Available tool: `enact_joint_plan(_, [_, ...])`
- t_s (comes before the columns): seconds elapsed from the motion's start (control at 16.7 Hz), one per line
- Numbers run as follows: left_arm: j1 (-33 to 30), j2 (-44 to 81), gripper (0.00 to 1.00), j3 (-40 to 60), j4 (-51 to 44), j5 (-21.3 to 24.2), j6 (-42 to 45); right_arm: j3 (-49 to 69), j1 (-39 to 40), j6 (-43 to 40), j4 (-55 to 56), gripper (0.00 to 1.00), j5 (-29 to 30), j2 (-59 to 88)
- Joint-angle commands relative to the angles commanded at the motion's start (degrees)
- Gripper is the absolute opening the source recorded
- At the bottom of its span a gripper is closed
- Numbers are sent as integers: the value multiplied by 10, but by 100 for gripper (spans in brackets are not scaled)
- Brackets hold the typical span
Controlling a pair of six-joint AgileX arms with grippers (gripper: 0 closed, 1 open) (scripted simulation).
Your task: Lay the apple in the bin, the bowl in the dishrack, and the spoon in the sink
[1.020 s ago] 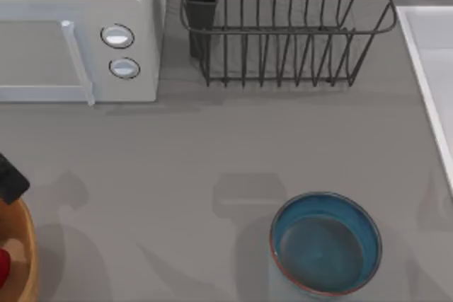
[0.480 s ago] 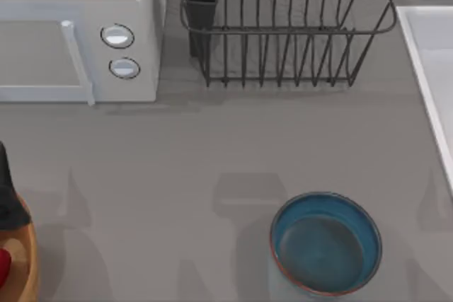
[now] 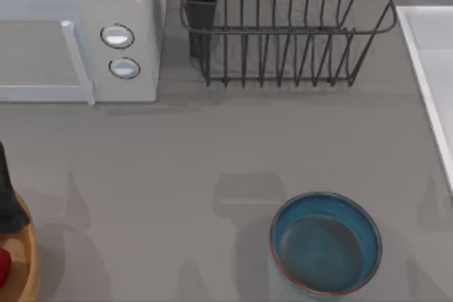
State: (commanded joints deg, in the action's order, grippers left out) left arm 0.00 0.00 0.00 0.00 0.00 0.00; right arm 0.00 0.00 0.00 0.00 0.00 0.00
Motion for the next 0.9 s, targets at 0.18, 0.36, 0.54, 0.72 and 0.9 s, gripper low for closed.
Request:
enact_joint_plan(0.18, [0,0,100,0,0,0,0,31,21,13,-31,100,2,36])
enact_joint_plan(0.36, [0,0,100,0,0,0,0,108,67,48,-107,100,-2,125])
enact_joint_plan(0.54, [0,0,100,0,0,0,0,208,112,88,-209,100,-3,263])
enact_joint_plan(0.72, [0,0,100,0,0,0,0,292,146,133,-294,100,-2,393])
enact_joint_plan(0.9, [0,0,100,0,0,0,0,369,173,189,-363,100,0,479])
